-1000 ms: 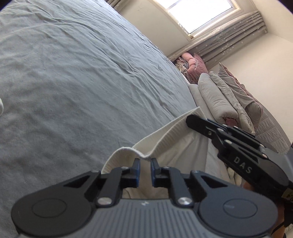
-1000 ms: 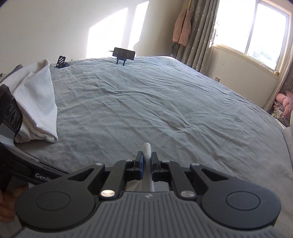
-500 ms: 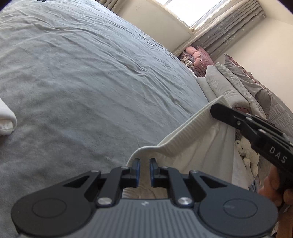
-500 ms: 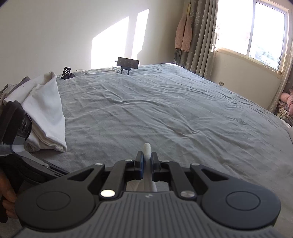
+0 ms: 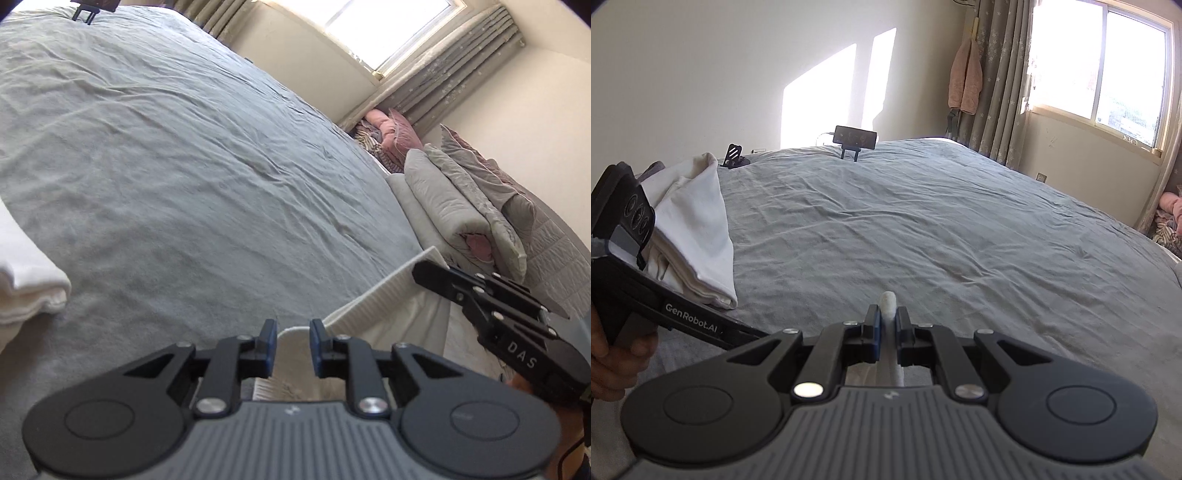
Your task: Fold clothes
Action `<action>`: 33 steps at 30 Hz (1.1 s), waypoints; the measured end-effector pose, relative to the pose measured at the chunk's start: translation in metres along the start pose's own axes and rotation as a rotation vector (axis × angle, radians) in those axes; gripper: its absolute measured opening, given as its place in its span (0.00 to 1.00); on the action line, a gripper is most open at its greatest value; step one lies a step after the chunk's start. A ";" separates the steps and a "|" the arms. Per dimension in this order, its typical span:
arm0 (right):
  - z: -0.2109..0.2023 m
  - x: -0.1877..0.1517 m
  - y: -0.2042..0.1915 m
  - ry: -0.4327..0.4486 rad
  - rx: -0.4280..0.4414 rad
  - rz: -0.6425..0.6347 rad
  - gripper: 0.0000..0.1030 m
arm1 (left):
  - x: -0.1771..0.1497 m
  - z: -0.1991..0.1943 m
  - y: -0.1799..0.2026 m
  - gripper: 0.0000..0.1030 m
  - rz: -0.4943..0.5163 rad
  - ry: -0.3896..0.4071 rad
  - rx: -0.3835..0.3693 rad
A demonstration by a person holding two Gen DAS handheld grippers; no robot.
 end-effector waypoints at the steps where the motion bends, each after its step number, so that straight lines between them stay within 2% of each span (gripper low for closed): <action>1: -0.001 0.000 0.000 0.001 0.003 0.006 0.07 | 0.000 0.003 -0.004 0.23 0.001 0.008 0.051; 3: -0.002 0.000 -0.002 0.007 0.009 0.004 0.07 | -0.003 0.012 -0.006 0.23 0.010 -0.010 0.112; 7: -0.003 0.002 -0.008 0.017 0.027 -0.006 0.07 | -0.010 0.028 0.003 0.23 0.030 -0.050 0.099; 8: -0.004 0.002 -0.010 0.022 0.034 -0.011 0.07 | -0.009 0.029 0.002 0.23 0.028 -0.048 0.116; 13: -0.012 -0.001 -0.012 0.042 0.059 -0.021 0.07 | -0.008 0.024 -0.007 0.23 -0.033 -0.041 0.093; 17: -0.014 -0.007 -0.009 0.031 0.031 -0.040 0.07 | -0.005 0.016 -0.016 0.23 -0.088 -0.015 0.103; 20: -0.014 -0.007 -0.007 0.033 0.025 -0.030 0.07 | -0.008 0.019 -0.008 0.23 -0.071 -0.020 0.090; 23: -0.016 -0.005 -0.010 0.044 0.037 -0.032 0.07 | -0.014 0.026 -0.004 0.26 -0.043 -0.045 0.134; 29: -0.021 -0.006 -0.014 0.054 0.048 -0.054 0.07 | -0.009 0.021 -0.019 0.27 -0.146 -0.013 0.142; 33: -0.019 -0.008 -0.012 0.056 0.048 -0.036 0.07 | -0.016 0.027 -0.008 0.27 -0.109 -0.034 0.140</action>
Point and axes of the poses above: each gripper's, at about its wrist camera, not at the fingertips, and z roughly the way its jaws point, y to its right, x to its top, the point moved 7 cm from there along z, roughly the way its jaws point, and after that the axes turned 4 degrees about z, right-handed, at the moved point
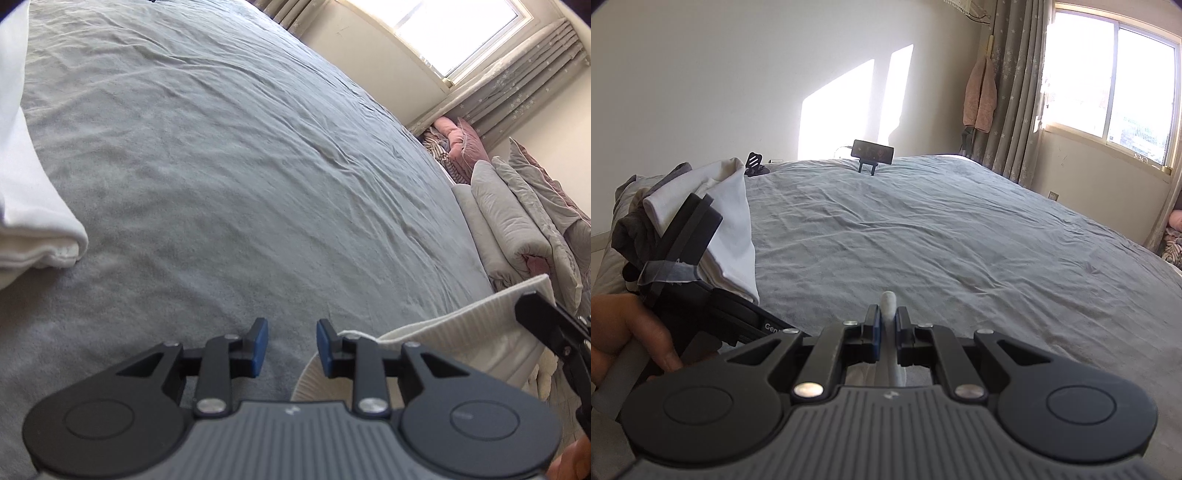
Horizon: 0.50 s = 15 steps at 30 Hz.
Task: Fold clothes
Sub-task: 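Open the left gripper while the right gripper grasps the ribbed cuff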
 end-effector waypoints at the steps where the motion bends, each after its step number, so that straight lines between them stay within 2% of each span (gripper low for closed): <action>1: 0.000 0.000 -0.001 0.002 0.004 0.001 0.07 | -0.001 0.001 0.003 0.28 0.013 -0.003 -0.003; 10: -0.005 0.004 -0.012 0.034 0.052 -0.018 0.07 | -0.005 0.006 0.004 0.29 -0.018 -0.052 -0.067; 15: -0.017 -0.003 -0.037 0.049 0.156 -0.056 0.07 | -0.009 0.009 0.007 0.30 0.014 -0.058 -0.062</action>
Point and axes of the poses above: each gripper's, at about its wrist camera, not at the fingertips, and z roughly the way its jaws point, y to its right, x to its top, the point moved 7 cm from there along z, roughly the way its jaws point, and after that the axes turned 4 degrees about z, right-handed, at the moved point
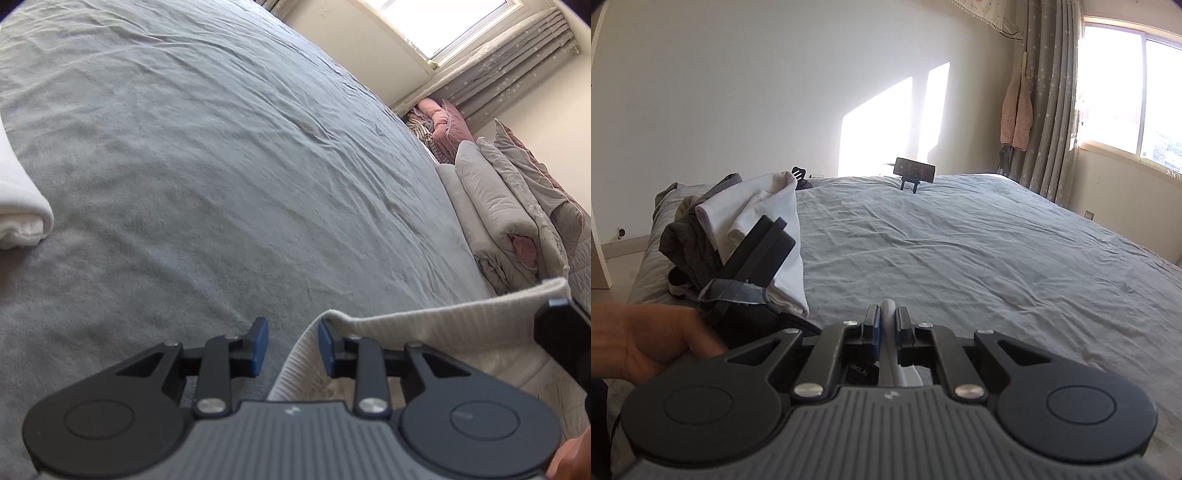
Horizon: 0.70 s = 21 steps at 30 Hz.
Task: Fold clothes
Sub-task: 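Open the left gripper while the right gripper grasps the ribbed cuff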
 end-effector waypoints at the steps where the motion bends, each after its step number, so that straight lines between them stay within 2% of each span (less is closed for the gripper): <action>1: -0.002 -0.002 -0.008 -0.001 0.022 -0.016 0.07 | -0.001 0.001 0.001 0.30 0.007 -0.002 0.002; 3: -0.003 -0.011 -0.022 -0.016 0.011 -0.069 0.08 | 0.000 0.000 -0.001 0.29 0.012 -0.023 0.001; 5: -0.002 -0.020 -0.029 -0.033 -0.025 -0.093 0.09 | 0.000 -0.001 -0.004 0.24 0.014 -0.042 0.001; 10: 0.004 -0.039 -0.038 -0.051 0.001 -0.009 0.09 | 0.001 -0.011 -0.015 0.26 -0.035 -0.065 -0.017; 17: 0.042 -0.075 -0.059 -0.167 -0.159 -0.013 0.09 | 0.001 -0.024 -0.016 0.29 -0.053 -0.068 -0.026; 18: 0.045 -0.078 -0.062 -0.179 -0.162 -0.031 0.09 | 0.002 -0.026 -0.016 0.29 -0.053 -0.064 -0.031; 21: 0.031 -0.066 -0.063 -0.144 -0.096 -0.046 0.19 | 0.005 -0.032 -0.014 0.31 -0.046 -0.050 -0.047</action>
Point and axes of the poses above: each gripper's, at about its wrist camera, not at the fingertips, and z roughly the way its jaws point, y to its right, x to its top, the point moved 7 cm from there along z, roughly the way its jaws point, and after that the axes turned 4 degrees about z, right-handed, at the moved point
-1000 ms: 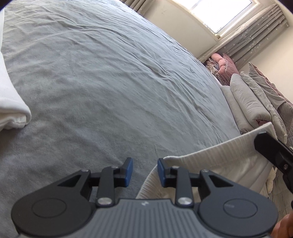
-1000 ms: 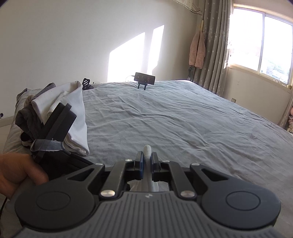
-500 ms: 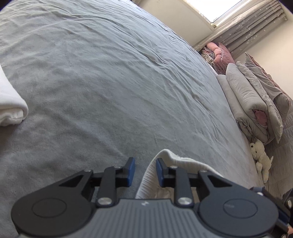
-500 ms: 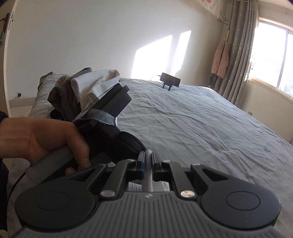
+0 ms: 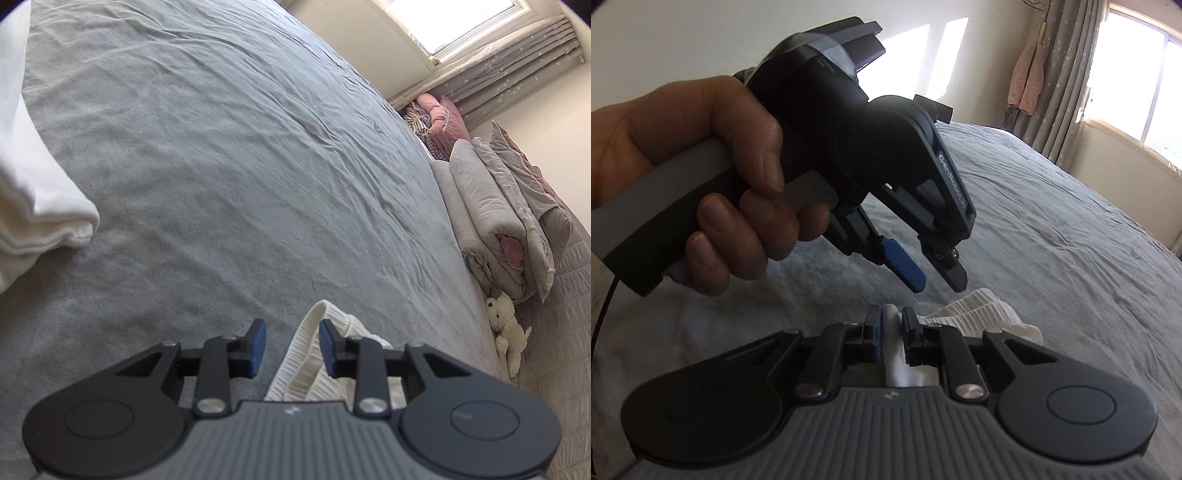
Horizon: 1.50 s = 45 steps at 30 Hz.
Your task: Fold clothes
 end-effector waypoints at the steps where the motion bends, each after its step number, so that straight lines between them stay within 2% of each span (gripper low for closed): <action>1: -0.009 0.006 0.007 0.023 0.012 0.017 0.31 | 0.001 0.000 -0.001 0.32 -0.003 0.001 -0.002; 2: -0.016 0.014 0.020 0.045 0.005 0.056 0.36 | 0.000 0.000 -0.001 0.32 -0.004 -0.003 0.000; 5: -0.019 0.031 0.073 0.044 0.002 0.194 0.37 | -0.002 0.003 0.000 0.32 -0.006 -0.014 0.006; 8: 0.015 0.028 0.113 -0.086 0.086 0.284 0.37 | -0.003 0.000 0.003 0.32 -0.003 -0.011 0.005; 11: 0.043 0.018 0.123 -0.204 0.144 0.241 0.28 | -0.005 -0.003 0.006 0.32 0.013 -0.007 -0.017; 12: 0.051 0.014 0.124 -0.240 0.162 0.228 0.26 | -0.007 0.000 0.005 0.32 0.020 -0.015 -0.003; 15: 0.065 -0.002 0.115 -0.319 0.188 0.218 0.12 | -0.015 0.014 0.004 0.26 0.068 -0.059 0.064; 16: 0.064 -0.002 0.112 -0.310 0.181 0.209 0.08 | -0.016 0.016 0.004 0.23 0.082 -0.062 0.079; 19: 0.056 0.006 0.114 -0.247 0.158 0.207 0.06 | -0.017 0.016 0.006 0.22 0.109 -0.070 0.087; 22: 0.056 0.024 0.120 -0.181 0.088 0.187 0.05 | -0.019 0.017 0.009 0.21 0.139 -0.079 0.091; 25: 0.065 0.029 0.115 -0.165 0.051 0.130 0.05 | -0.020 0.018 0.010 0.20 0.156 -0.081 0.085; 28: 0.074 0.033 0.107 -0.147 0.070 0.101 0.05 | -0.015 0.015 0.007 0.20 0.121 -0.068 0.048; 32: 0.082 0.040 0.107 -0.140 0.091 0.106 0.05 | 0.004 -0.002 -0.012 0.20 -0.033 0.033 -0.015; 36: 0.099 0.031 0.111 -0.201 0.099 0.125 0.05 | 0.007 0.003 -0.014 0.20 -0.076 0.057 -0.039; 39: 0.104 0.029 0.116 -0.185 0.128 0.208 0.06 | 0.002 0.016 -0.005 0.22 -0.056 0.025 -0.026; 40: 0.105 0.028 0.118 -0.181 0.133 0.237 0.07 | 0.003 0.017 -0.005 0.26 -0.067 0.029 -0.028; 43: 0.108 0.017 0.116 -0.214 0.095 0.183 0.16 | 0.007 0.018 -0.006 0.33 -0.100 0.043 -0.030; 45: 0.101 0.015 0.117 -0.196 0.097 0.169 0.16 | 0.009 0.018 -0.010 0.34 -0.125 0.051 -0.029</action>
Point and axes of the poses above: each gripper's, at about its wrist camera, not at the fingertips, and z roughly the way its jaws point, y to its right, x to its top, the point moved 7 cm from there along z, roughly the way its jaws point, and after that the axes turned 4 degrees about z, right-handed, at the moved point
